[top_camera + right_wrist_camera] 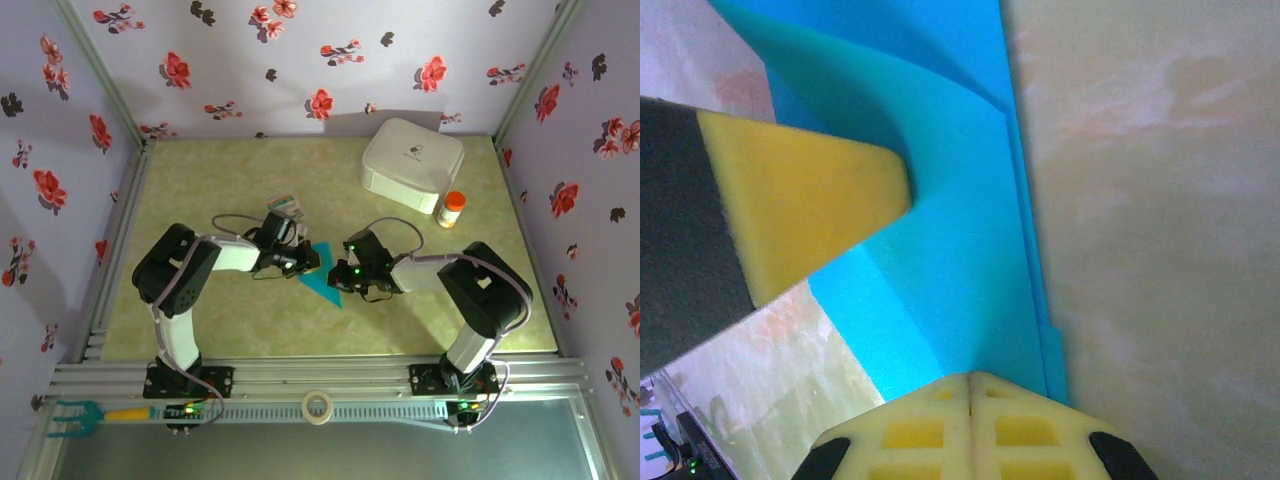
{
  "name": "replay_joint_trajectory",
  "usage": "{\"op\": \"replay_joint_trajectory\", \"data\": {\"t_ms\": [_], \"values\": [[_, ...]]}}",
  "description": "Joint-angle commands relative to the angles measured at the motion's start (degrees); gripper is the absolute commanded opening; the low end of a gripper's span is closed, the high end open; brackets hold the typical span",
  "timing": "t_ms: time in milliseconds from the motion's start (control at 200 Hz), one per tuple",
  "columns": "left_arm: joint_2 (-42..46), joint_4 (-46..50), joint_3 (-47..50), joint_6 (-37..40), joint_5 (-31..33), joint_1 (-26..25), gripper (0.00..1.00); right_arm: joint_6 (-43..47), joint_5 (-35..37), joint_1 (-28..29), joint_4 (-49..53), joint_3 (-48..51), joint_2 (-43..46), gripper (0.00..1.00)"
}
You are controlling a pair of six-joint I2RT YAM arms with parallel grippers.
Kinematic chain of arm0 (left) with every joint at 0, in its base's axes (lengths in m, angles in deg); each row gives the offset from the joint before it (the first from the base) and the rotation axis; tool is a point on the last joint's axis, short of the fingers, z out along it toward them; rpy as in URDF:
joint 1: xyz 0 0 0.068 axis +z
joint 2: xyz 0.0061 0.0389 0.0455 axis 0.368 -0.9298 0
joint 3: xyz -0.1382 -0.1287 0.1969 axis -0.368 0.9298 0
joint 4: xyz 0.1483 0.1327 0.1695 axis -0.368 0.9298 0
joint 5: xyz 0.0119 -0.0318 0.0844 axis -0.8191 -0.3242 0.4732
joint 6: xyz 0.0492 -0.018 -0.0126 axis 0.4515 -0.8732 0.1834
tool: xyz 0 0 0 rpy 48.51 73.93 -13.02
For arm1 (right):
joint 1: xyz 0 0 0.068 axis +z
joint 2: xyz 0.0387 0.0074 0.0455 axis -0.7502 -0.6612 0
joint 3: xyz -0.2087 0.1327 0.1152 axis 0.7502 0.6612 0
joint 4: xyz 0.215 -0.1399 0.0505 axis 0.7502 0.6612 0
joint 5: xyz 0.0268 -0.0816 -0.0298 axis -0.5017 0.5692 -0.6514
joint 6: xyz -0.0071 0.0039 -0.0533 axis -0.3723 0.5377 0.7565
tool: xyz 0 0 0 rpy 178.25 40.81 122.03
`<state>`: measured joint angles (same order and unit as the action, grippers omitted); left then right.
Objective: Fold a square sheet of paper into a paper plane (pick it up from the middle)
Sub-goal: Fourth fold the wing at the center of the table.
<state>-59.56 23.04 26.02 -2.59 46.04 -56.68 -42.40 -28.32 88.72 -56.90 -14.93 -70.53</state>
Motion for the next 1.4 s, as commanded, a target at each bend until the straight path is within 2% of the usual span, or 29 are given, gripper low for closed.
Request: {"op": "replay_joint_trajectory", "data": {"t_ms": [0, 515, 710, 865, 1150, 1395], "values": [[-1.08, 4.48, -3.15, 3.06, 2.19, 1.53, 0.0, 1.86, 2.59, -0.22, 9.54, 2.05, -0.66, 0.0], [3.66, 7.8, -4.4, 5.12, 2.94, 1.59, 0.02, 2.74, 2.94, -0.26, 11.4, 1.11, -0.13, 0.0], [6.18, 5.15, -1.59, 4.49, 2.18, 1.54, 0.03, 2.79, 3.84, -0.22, 11.92, 1.5, 1.21, 0.0], [4.3, 2.88, -1.52, 4.26, -0.43, 0.78, 0.01, 3.09, 3.81, -0.27, 12.1, 1.07, 1.36, 0.0], [0.6, -1.75, -1.06, 2.44, -1.49, -0.76, 0.01, 3.07, 3.91, -0.22, 12.2, 1.0, 1.14, 0.0], [-2.8, -1.51, -0.2, 5.32, -0.23, 1.33, 0.02, 3.0, 4.15, -0.22, 12.37, 1.38, 1.21, 0.0]]}}
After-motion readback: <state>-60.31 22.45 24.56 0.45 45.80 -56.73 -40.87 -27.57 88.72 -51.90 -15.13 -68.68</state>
